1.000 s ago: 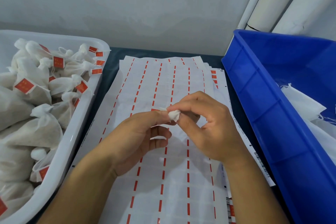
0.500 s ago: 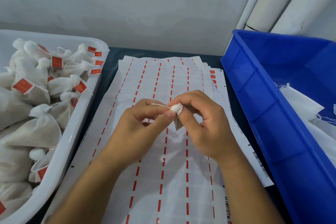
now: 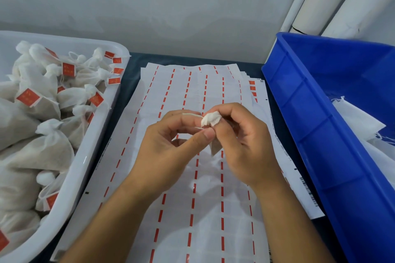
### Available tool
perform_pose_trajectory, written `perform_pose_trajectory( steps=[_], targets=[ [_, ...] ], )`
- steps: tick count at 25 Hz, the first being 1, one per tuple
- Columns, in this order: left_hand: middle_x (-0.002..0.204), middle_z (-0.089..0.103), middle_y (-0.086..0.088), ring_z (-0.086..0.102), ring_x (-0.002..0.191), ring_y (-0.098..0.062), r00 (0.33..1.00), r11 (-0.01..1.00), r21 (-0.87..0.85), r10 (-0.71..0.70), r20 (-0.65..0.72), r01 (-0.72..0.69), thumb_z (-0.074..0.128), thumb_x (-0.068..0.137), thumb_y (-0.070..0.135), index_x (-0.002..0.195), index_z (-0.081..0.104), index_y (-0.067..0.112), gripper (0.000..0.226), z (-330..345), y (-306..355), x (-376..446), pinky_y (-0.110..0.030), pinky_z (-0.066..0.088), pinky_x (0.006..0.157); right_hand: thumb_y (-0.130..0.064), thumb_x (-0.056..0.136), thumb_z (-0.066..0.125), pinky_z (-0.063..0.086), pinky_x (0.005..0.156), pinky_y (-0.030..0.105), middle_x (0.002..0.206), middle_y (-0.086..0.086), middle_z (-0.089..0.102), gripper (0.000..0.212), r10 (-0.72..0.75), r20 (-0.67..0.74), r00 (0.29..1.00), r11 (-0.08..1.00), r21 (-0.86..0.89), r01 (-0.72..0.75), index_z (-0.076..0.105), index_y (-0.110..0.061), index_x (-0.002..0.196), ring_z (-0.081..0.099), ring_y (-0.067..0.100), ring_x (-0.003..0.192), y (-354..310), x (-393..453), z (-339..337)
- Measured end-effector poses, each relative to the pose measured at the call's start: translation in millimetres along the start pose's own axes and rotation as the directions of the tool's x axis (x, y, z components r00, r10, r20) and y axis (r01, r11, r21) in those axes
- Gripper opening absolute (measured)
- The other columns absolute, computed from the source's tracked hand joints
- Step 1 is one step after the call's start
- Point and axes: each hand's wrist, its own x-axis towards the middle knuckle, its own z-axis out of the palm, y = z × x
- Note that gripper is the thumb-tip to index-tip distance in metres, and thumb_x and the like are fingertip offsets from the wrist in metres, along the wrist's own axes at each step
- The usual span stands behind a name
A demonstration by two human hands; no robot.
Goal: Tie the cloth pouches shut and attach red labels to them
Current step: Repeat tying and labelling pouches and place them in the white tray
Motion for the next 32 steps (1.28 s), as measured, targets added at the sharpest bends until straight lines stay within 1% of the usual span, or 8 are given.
perform_pose_trajectory(
  steps=[5,11,15,20,22,25,29,32],
  targets=[
    [0.105,0.073,0.005,0.067,0.105,-0.014,0.992,0.997,-0.012,-0.078,-0.098,0.077,0.075,0.075,0.043,0.089,0.082,0.023,0.025,4.9,-3.0,0.9,-0.037,0.055,0.089,-0.028,0.101,0.058,0.058,0.070,0.035,0.084,-0.009,0.070,0.016,0.097,0.011,0.995,0.995,-0.029,-0.096,0.071,-0.019,0.099,0.068,0.019,0.081,0.0,1.0,1.6],
    [0.098,0.075,0.012,0.069,0.095,-0.005,0.972,0.994,-0.017,-0.113,-0.207,0.112,0.074,0.070,0.051,0.084,0.082,0.031,0.026,7.5,-8.0,3.9,-0.027,0.052,0.077,-0.035,0.099,0.058,0.056,0.070,0.029,0.074,-0.005,0.067,0.021,0.210,0.042,0.977,0.978,0.012,-0.210,0.074,-0.021,0.096,0.065,0.017,0.076,1.4,3.1,0.1],
    [0.094,0.075,0.011,0.069,0.089,-0.003,0.975,0.991,0.002,-0.132,-0.178,0.134,0.071,0.074,0.053,0.084,0.080,0.036,0.022,6.0,-9.6,5.2,-0.024,0.052,0.076,-0.037,0.098,0.059,0.058,0.079,0.034,0.083,0.009,0.068,0.022,0.294,0.099,0.951,0.943,0.130,-0.306,0.075,-0.023,0.092,0.066,0.022,0.083,2.0,4.0,0.1],
    [0.091,0.075,0.009,0.070,0.082,-0.002,0.983,0.991,0.039,-0.124,-0.132,0.130,0.071,0.090,0.038,0.083,0.079,0.030,0.014,6.3,-12.3,5.3,-0.017,0.053,0.069,-0.042,0.092,0.059,0.058,0.085,0.038,0.089,0.000,0.069,0.023,0.423,0.224,0.878,0.799,0.365,-0.478,0.076,-0.028,0.086,0.066,0.014,0.089,6.1,5.1,1.1],
    [0.093,0.073,0.011,0.070,0.088,-0.005,0.983,0.989,0.102,-0.091,-0.157,0.108,0.072,0.089,0.039,0.083,0.077,0.030,0.012,8.4,-14.8,5.6,-0.020,0.053,0.075,-0.041,0.091,0.060,0.059,0.083,0.038,0.096,0.002,0.072,0.025,0.469,0.254,0.846,0.726,0.435,-0.533,0.079,-0.025,0.090,0.069,0.018,0.096,8.9,5.0,0.8],
    [0.097,0.065,0.018,0.064,0.094,0.001,0.973,0.956,0.293,0.034,-0.227,0.035,0.075,0.087,0.040,0.085,0.070,0.036,0.006,9.5,-17.6,5.3,-0.010,0.051,0.066,-0.040,0.093,0.062,0.060,0.088,0.040,0.103,0.004,0.076,0.026,0.538,0.273,0.798,0.681,0.417,-0.602,0.082,-0.022,0.097,0.071,0.019,0.101,12.1,4.5,0.2],
    [0.103,0.054,0.022,0.060,0.094,-0.001,0.928,0.858,0.490,0.295,-0.228,-0.153,0.081,0.083,0.037,0.094,0.055,0.043,0.029,7.8,-19.7,3.5,-0.011,0.051,0.067,-0.044,0.092,0.066,0.056,0.102,0.047,0.105,0.000,0.076,0.029,0.606,0.248,0.756,0.672,0.347,-0.654,0.082,-0.022,0.101,0.068,0.021,0.110,14.1,3.8,-1.3],
    [0.103,0.053,0.016,0.059,0.090,0.000,0.899,0.799,0.564,0.384,-0.212,-0.209,0.082,0.084,0.032,0.099,0.064,0.037,0.024,6.6,-22.4,3.4,-0.007,0.048,0.067,-0.047,0.092,0.067,0.054,0.100,0.046,0.100,-0.001,0.075,0.031,0.631,0.232,0.741,0.675,0.308,-0.671,0.082,-0.021,0.098,0.066,0.024,0.110,12.9,4.2,0.0]
  ],
)
